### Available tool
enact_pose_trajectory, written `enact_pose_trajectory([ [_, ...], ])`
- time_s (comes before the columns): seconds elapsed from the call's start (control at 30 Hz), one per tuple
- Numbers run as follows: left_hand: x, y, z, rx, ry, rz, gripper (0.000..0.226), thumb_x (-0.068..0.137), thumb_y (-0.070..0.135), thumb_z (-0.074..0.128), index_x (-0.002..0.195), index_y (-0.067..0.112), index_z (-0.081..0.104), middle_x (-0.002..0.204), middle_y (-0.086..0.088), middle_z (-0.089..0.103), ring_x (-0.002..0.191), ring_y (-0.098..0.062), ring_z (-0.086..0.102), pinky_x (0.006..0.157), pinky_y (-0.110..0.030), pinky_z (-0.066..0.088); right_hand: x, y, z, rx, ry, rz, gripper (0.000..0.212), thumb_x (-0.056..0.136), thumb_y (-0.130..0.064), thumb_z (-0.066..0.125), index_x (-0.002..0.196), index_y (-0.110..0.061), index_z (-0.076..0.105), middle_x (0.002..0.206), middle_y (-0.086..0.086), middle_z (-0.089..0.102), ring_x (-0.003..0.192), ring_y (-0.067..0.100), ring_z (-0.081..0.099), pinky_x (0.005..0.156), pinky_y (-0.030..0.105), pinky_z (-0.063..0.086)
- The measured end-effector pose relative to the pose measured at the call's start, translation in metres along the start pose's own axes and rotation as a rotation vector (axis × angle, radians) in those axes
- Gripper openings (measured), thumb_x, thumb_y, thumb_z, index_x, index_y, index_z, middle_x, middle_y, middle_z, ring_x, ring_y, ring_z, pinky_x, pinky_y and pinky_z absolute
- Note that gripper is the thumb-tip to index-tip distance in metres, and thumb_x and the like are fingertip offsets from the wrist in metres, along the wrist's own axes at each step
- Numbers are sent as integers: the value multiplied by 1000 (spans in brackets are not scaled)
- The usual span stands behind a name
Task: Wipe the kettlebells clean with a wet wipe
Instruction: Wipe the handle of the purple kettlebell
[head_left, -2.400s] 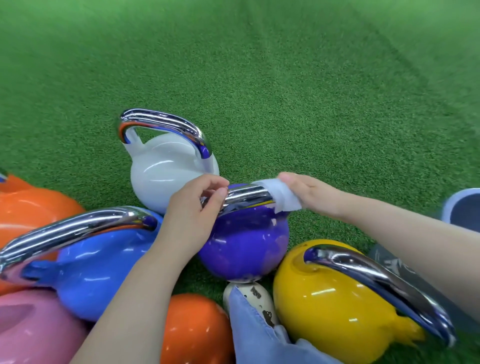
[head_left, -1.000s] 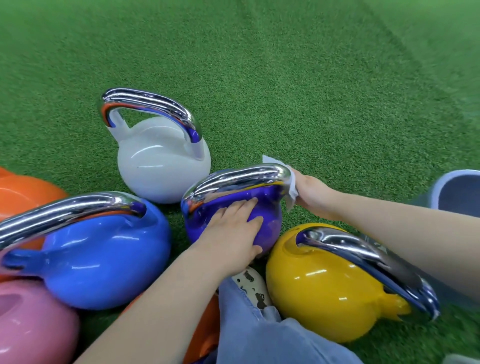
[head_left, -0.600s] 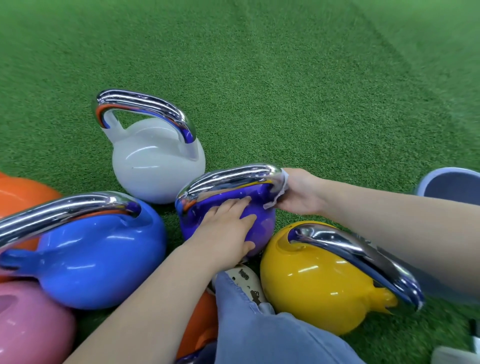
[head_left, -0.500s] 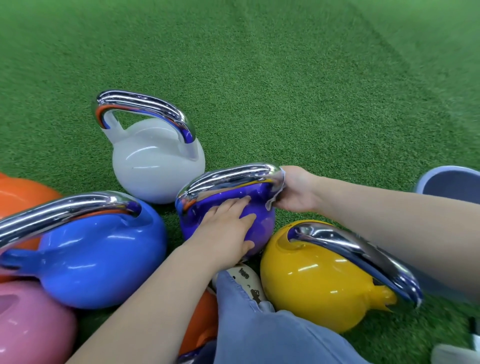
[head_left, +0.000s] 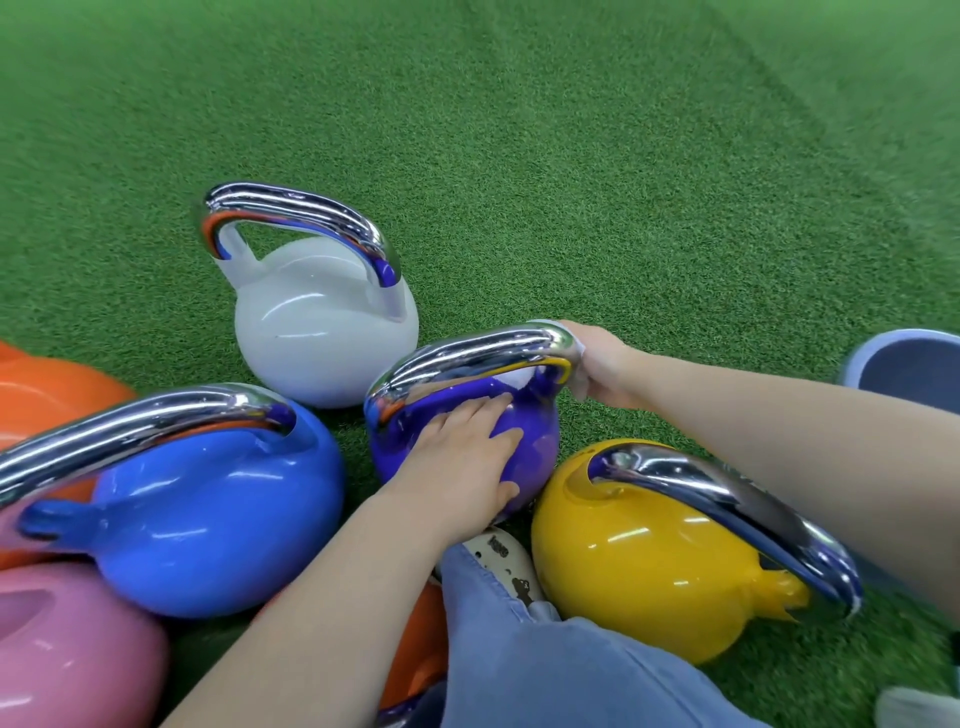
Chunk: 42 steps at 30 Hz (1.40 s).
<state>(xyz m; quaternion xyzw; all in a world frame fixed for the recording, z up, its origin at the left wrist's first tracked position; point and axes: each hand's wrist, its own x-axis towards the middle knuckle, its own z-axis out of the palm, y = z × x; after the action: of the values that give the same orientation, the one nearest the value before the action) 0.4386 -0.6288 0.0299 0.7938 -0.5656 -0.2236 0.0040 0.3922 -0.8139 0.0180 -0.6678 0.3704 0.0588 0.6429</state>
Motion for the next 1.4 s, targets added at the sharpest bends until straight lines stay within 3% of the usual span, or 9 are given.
enact_pose_trajectory([
  [0.2, 0, -1, -2, -20, -6, 1, 56, 93, 40, 47, 143, 23, 30, 157, 2, -3, 143, -19, 2, 114, -36, 11, 0, -9, 2, -64, 22, -56, 42, 94, -15, 38, 61, -23, 62, 46, -6, 46, 47, 14, 26, 48, 28, 12],
  [0.37, 1, -2, -2, -33, -12, 2, 56, 92, 40, 48, 143, 24, 30, 157, 2, -4, 143, -20, 2, 114, -37, 11, -1, 2, 6, -156, 229, -44, 38, 95, -19, 28, 99, -14, 64, 31, -5, 43, 31, 15, 34, 54, 28, 32],
  [0.47, 0, -2, -3, -45, -17, 1, 55, 93, 39, 48, 143, 24, 31, 157, 2, -3, 143, -20, 2, 114, -37, 10, 1, 3, 5, -40, 221, 73, 43, 88, -13, 29, 116, -5, 60, 53, 2, 52, 44, 12, 44, 54, 27, 37],
  [0.67, 0, -3, -2, -59, 0, 2, 55, 92, 39, 49, 142, 24, 32, 157, 3, -1, 143, -20, 3, 114, -38, 11, -12, -9, 5, 211, -4, 360, 11, 80, -18, 48, 71, -17, 54, 68, 8, 53, 61, 20, 49, 63, 24, 44],
  [0.77, 3, -1, -1, -133, 74, 25, 49, 92, 32, 49, 139, 28, 37, 153, 4, 21, 139, -20, 17, 111, -38, 20, -13, -6, 3, 133, -56, 449, 32, 78, -31, 50, 107, -25, 61, 108, 15, 65, 64, 23, 63, 75, 32, 40],
  [0.93, 7, 13, -3, -455, 190, 232, 39, 85, 3, 52, 120, 18, 63, 124, 1, 61, 115, -17, 49, 98, -13, 29, -16, -14, -10, 129, -176, 486, 33, 90, -43, 39, 90, -15, 56, 84, 10, 64, 73, 24, 63, 88, 37, 44],
  [1.13, 18, 26, 14, -139, 355, 190, 49, 61, 18, 52, 106, 13, 69, 105, 1, 69, 94, -23, 66, 73, -34, 54, -22, -11, -25, 364, -273, 475, 70, 94, -59, 7, 102, -16, 61, 92, 9, 63, 84, 21, 55, 87, 35, 47],
  [1.27, 21, 39, 17, -55, 207, 36, 64, 85, 20, 48, 144, 10, 28, 150, -3, 31, 138, -25, 27, 112, -39, 22, -24, -8, -24, 98, -208, 472, 72, 94, -57, 8, 126, -13, 55, 122, 10, 54, 116, 24, 46, 105, 41, 27],
  [1.4, 26, 41, 20, 38, 164, -86, 68, 93, 27, 39, 148, 11, 3, 157, -2, 8, 144, -23, -2, 115, -37, -2, -23, 3, -19, 45, -37, 341, 41, 98, -37, 27, 101, -13, 60, 106, 9, 59, 93, 20, 52, 81, 34, 41],
])
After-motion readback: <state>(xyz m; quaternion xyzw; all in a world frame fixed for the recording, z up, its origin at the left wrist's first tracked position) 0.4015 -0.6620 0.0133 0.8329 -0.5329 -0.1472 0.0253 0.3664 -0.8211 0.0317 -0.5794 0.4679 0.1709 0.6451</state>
